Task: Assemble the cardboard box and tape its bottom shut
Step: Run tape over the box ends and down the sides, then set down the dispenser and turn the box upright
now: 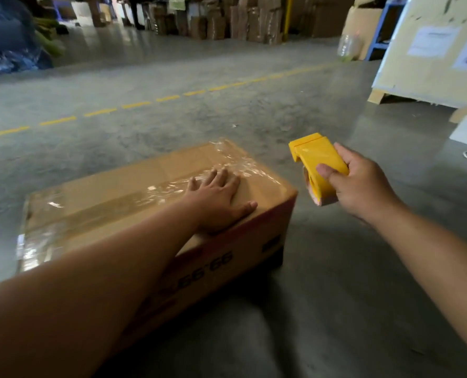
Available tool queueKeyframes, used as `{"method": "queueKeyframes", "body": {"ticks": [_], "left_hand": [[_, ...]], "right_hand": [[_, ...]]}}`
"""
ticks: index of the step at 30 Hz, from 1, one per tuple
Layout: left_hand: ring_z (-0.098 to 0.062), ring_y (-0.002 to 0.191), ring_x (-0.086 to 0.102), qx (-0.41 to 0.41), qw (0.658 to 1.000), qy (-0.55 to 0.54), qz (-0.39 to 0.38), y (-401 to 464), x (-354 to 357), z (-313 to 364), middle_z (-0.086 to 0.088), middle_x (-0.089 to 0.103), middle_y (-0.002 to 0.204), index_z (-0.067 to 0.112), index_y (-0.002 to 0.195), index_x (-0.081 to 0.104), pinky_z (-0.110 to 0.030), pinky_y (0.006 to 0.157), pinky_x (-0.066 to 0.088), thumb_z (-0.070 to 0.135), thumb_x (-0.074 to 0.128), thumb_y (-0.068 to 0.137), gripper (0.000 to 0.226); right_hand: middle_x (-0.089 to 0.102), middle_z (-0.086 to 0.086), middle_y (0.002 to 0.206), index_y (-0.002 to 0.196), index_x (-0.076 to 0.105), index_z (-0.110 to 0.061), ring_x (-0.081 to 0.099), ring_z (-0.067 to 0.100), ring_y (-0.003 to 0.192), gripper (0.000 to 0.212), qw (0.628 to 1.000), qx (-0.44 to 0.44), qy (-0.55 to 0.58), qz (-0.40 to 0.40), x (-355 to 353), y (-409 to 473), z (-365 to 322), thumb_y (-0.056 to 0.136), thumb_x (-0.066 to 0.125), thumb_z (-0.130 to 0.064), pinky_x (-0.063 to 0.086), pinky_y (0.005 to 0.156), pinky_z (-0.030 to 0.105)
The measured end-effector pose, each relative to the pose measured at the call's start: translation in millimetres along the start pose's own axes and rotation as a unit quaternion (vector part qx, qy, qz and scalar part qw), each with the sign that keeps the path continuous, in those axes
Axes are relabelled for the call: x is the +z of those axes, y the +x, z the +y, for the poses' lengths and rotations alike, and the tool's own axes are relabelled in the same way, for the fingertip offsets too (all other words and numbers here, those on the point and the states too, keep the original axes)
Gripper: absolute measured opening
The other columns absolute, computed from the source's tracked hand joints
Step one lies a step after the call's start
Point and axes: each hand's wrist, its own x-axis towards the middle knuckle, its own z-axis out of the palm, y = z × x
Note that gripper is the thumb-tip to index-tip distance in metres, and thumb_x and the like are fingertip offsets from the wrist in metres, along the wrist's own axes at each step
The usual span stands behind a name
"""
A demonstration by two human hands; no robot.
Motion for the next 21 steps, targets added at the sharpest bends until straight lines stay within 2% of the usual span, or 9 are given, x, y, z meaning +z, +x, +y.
{"method": "queueKeyframes", "body": {"ticks": [2,4,7,8,10,12,14,17,21], "left_hand": [[-0.02,0.151,-0.012,0.019,1.0,-0.008,0.004,23.7,-1.1,21.8,-0.001,-0.011,0.165,0.032,0.156,0.0,-0.058,0.118,-0.005,0.08,0.022,0.086,0.088],[-0.019,0.151,-0.011,0.03,0.999,-0.015,0.014,43.6,0.1,35.2,0.001,-0.009,0.166,0.035,0.156,0.001,-0.059,0.117,-0.005,0.08,0.021,0.086,0.085],[-0.016,0.15,-0.013,0.033,0.999,-0.007,0.028,57.4,7.8,40.0,0.005,-0.01,0.165,0.041,0.155,-0.003,-0.059,0.117,-0.005,0.085,0.014,0.081,0.087],[-0.015,0.15,-0.014,0.037,0.999,-0.001,0.031,57.9,10.7,39.6,0.006,-0.011,0.165,0.042,0.154,-0.004,-0.059,0.117,-0.005,0.086,0.012,0.08,0.088],[-0.013,0.15,-0.015,0.041,0.999,0.005,0.035,55.5,13.8,39.2,0.007,-0.013,0.164,0.044,0.153,-0.007,-0.057,0.119,-0.004,0.087,0.01,0.079,0.088],[-0.012,0.149,-0.015,0.039,0.999,0.006,0.036,52.4,13.4,38.7,0.008,-0.013,0.164,0.045,0.153,-0.008,-0.056,0.119,-0.002,0.088,0.01,0.079,0.088],[-0.011,0.149,-0.016,0.036,0.999,0.003,0.032,51.8,12.8,37.7,0.009,-0.014,0.164,0.045,0.153,-0.009,-0.055,0.119,-0.003,0.088,0.009,0.078,0.087],[-0.009,0.149,-0.017,0.036,0.999,0.002,0.029,50.5,11.5,38.2,0.009,-0.015,0.164,0.047,0.152,-0.009,-0.055,0.119,-0.003,0.088,0.008,0.078,0.087],[-0.01,0.149,-0.016,0.03,0.999,-0.001,0.027,49.7,12.6,39.7,0.01,-0.014,0.164,0.047,0.152,-0.009,-0.055,0.12,-0.002,0.089,0.009,0.077,0.088]], "right_hand": [[0.045,0.009,0.143,0.147,0.032,-0.015,0.047,0.023,0.125,0.064,0.998,0.027,-0.049,-0.002,2.6,14.0,49.0,0.09,0.06,-0.025,0.043,0.093,0.025],[0.038,0.017,0.147,0.148,0.028,-0.01,0.04,0.03,0.132,0.062,0.991,0.058,-0.112,-0.036,17.8,20.4,100.0,0.092,0.054,-0.021,0.032,0.103,0.031],[0.044,0.023,0.141,0.144,0.035,-0.007,0.045,0.034,0.125,0.053,0.976,0.107,-0.17,-0.088,53.3,13.7,167.2,0.096,0.044,-0.028,0.035,0.098,0.032],[0.044,0.023,0.139,0.145,0.031,-0.006,0.046,0.035,0.123,0.053,0.97,0.102,-0.195,-0.108,64.8,8.3,187.6,0.096,0.043,-0.022,0.036,0.097,0.032],[0.037,0.023,0.142,0.149,0.018,-0.004,0.044,0.039,0.122,0.067,0.956,0.075,-0.249,-0.139,81.8,-2.6,220.9,0.089,0.048,-0.008,0.04,0.094,0.039],[0.034,0.019,0.145,0.151,0.012,-0.008,0.044,0.039,0.122,0.073,0.937,0.07,-0.299,-0.165,91.0,-9.6,238.9,0.088,0.05,-0.008,0.044,0.088,0.044],[0.034,0.015,0.145,0.151,0.013,-0.011,0.046,0.038,0.119,0.069,0.924,0.071,-0.33,-0.18,99.1,-11.4,255.4,0.092,0.047,-0.011,0.046,0.083,0.044],[0.035,0.013,0.144,0.151,0.014,-0.016,0.047,0.039,0.117,0.063,0.921,0.074,-0.343,-0.169,102.8,-10.2,270.9,0.095,0.042,-0.012,0.046,0.083,0.045],[0.035,0.014,0.144,0.152,0.01,-0.017,0.044,0.039,0.119,0.068,0.905,0.063,-0.363,-0.214,104.1,-12.9,281.8,0.094,0.043,-0.009,0.047,0.083,0.046]]}}
